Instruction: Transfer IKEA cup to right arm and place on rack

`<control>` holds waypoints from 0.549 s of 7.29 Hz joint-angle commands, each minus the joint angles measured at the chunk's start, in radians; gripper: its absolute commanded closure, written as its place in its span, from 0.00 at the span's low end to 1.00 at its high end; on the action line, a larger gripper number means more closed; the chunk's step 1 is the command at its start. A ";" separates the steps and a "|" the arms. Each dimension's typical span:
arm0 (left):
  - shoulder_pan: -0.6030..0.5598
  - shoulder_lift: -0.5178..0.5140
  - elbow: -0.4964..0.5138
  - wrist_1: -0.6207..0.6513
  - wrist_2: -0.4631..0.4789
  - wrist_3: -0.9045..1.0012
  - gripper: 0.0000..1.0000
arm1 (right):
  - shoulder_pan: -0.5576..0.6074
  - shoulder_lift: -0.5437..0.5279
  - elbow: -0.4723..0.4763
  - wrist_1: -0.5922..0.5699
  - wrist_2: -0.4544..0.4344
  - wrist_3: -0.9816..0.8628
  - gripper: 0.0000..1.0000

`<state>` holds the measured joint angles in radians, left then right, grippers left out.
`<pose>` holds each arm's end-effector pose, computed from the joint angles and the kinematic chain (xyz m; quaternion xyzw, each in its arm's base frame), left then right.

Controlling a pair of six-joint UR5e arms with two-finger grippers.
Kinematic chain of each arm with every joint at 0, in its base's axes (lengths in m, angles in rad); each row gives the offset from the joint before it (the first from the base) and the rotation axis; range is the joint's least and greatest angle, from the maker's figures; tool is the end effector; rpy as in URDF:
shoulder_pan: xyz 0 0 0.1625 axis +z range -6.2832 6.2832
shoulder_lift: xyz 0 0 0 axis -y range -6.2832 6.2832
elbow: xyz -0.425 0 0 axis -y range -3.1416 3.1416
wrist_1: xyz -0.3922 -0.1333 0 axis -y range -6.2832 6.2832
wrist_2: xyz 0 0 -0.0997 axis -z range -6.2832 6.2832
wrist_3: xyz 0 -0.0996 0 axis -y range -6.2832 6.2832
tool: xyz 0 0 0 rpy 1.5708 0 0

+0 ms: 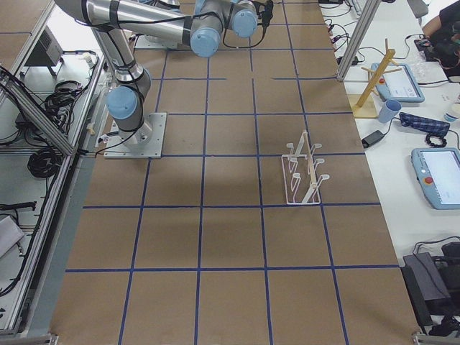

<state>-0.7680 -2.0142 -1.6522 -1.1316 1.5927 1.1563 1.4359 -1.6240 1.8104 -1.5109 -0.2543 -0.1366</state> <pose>0.3495 -0.5199 0.2422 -0.1761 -0.9834 -0.0329 0.0294 0.1666 -0.4802 0.4656 0.0745 0.7851 0.0141 0.6147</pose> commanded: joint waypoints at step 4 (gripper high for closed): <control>-0.010 0.026 -0.015 -0.010 0.007 0.002 0.09 | 0.041 -0.007 0.055 -0.116 0.133 -0.003 0.00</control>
<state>-0.7755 -1.9916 -1.6622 -1.1406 1.6003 1.1581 1.4552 -1.6319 1.8620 -1.5748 -0.1221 -0.1394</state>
